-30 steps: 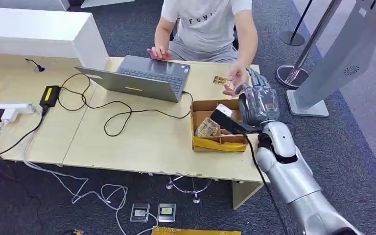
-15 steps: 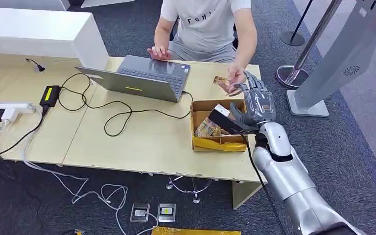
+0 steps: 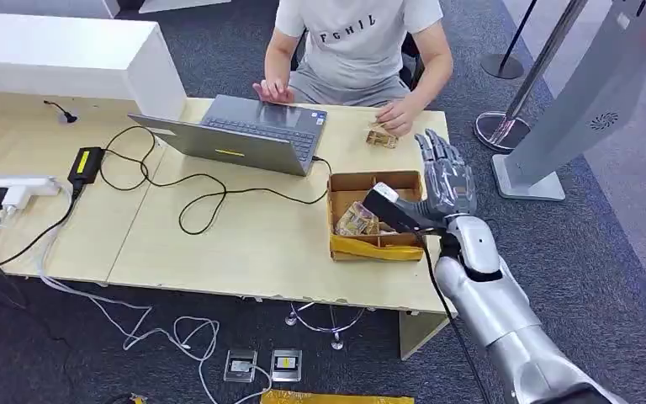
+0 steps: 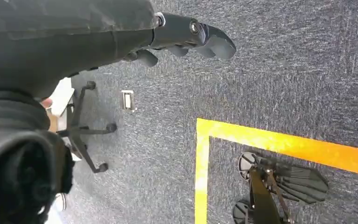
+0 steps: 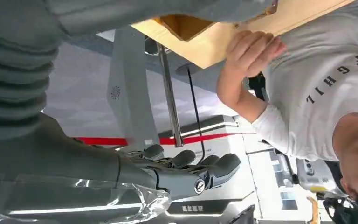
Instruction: Pass the card to the sensor for recognition and then transmit it.
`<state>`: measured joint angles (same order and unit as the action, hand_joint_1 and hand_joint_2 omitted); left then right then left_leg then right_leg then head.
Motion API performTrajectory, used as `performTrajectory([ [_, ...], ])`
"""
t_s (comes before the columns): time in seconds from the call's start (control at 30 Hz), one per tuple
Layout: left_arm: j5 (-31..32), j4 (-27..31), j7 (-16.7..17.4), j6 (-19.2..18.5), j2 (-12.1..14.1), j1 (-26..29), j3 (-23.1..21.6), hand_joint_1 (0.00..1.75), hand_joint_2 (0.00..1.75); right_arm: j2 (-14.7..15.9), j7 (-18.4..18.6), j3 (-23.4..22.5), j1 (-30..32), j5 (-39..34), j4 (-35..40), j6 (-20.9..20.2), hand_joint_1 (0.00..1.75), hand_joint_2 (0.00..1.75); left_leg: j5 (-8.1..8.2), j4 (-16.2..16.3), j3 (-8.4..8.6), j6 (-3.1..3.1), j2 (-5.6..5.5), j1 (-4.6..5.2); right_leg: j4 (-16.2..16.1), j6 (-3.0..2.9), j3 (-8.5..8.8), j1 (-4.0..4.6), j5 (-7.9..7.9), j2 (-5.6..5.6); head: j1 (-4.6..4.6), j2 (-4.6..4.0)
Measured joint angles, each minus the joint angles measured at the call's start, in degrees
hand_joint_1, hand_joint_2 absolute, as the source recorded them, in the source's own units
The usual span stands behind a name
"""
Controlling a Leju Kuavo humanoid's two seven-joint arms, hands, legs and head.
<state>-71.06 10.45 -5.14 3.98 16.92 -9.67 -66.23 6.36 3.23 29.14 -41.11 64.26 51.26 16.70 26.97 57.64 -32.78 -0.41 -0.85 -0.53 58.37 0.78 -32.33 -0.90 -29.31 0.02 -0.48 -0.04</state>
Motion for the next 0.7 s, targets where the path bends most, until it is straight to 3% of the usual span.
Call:
performTrajectory([
  [0.1, -0.2, 0.0, 0.0, 0.0, 0.0, 0.0, 0.0, 0.0, 0.0, 0.3, 0.3, 0.0, -0.6, 0.8, -0.4, 0.6, 0.0, 0.0, 0.0, 0.0, 0.01, 0.0, 0.0, 0.0, 0.0, 0.0, -0.04, 0.0, 0.0, 0.0, 0.0, 0.02],
  [0.3, -0.6, 0.0, 0.0, 0.0, 0.0, 0.1, -0.3, 0.0, 0.0, 5.0, -2.1, -1.2, -7.0, 3.0, -4.5, 3.3, 0.0, 0.0, -0.02, 0.0, -0.03, 0.03, -0.03, 0.04, 0.0, 0.02, 0.01, -0.03, 0.02, -0.03, 0.02, 0.02],
  [0.47, -0.9, -0.1, 0.0, 0.1, 0.0, 0.0, -0.4, 0.0, 0.0, 6.7, -1.0, -1.7, -7.9, 3.3, -7.1, 4.0, 0.0, 0.0, 0.01, 0.1, -0.03, 0.0, 0.08, 0.04, 0.0, 0.05, -0.07, -0.04, 0.04, 0.05, -0.04, 0.0],
  [0.7, -1.6, -0.2, 0.0, 0.4, 0.0, 0.6, -0.5, 0.0, 0.0, 11.9, -4.4, -3.7, -11.5, 3.1, -13.5, 8.6, 0.0, 0.0, 0.02, 0.0, -0.08, 0.02, 0.0, 0.04, 0.0, 0.05, -0.08, -0.04, 0.04, -0.02, -0.02, 0.0],
])
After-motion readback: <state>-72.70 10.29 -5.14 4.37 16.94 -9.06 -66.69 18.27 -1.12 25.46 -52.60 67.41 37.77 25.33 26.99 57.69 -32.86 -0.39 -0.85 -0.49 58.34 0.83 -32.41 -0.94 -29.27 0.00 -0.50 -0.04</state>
